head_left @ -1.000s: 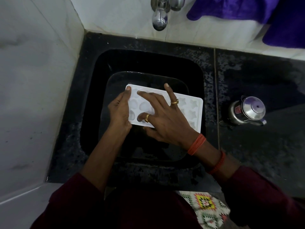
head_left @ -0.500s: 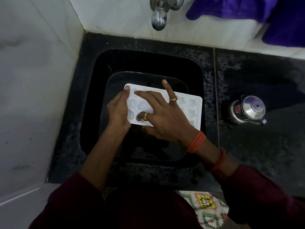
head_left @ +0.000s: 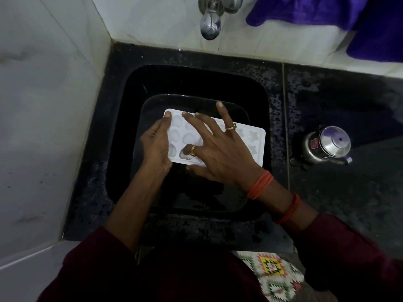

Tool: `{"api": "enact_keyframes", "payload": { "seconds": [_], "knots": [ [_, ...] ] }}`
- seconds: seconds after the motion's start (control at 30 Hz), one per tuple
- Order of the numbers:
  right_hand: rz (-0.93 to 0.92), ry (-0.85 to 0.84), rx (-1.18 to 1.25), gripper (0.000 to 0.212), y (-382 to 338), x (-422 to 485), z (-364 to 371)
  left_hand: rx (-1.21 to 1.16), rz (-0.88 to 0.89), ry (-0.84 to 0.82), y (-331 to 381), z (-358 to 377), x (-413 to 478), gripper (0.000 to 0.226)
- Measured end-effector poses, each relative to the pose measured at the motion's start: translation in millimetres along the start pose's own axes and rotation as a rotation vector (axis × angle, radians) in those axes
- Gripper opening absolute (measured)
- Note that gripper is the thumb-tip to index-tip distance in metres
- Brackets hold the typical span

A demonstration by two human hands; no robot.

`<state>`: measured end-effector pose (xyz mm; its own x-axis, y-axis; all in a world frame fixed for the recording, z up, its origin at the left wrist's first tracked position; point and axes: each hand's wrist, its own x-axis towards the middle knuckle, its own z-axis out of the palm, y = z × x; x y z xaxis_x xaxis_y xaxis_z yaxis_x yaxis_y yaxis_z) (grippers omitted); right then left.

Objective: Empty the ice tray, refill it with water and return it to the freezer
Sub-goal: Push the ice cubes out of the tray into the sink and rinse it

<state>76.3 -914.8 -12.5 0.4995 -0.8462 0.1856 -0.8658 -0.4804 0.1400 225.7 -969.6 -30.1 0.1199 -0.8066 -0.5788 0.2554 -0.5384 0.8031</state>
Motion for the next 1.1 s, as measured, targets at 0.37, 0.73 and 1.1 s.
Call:
{"api": "enact_keyframes", "payload": {
  "seconds": [0.37,0.73,1.1],
  "knots": [
    [0.048,0.075,0.102,0.025,-2.4,-3.0,-1.9,-0.031,-0.035,0.007,-1.3,0.0,1.5,0.027],
    [0.048,0.107,0.158,0.017,-12.7,-3.4,3.1,-0.057,-0.072,0.025,-3.0,-2.8,5.8,0.024],
    [0.038,0.094,0.113,0.021,-11.6,-4.0,5.5,-0.066,-0.158,0.054,2.1,-5.6,5.4,0.033]
  ]
}}
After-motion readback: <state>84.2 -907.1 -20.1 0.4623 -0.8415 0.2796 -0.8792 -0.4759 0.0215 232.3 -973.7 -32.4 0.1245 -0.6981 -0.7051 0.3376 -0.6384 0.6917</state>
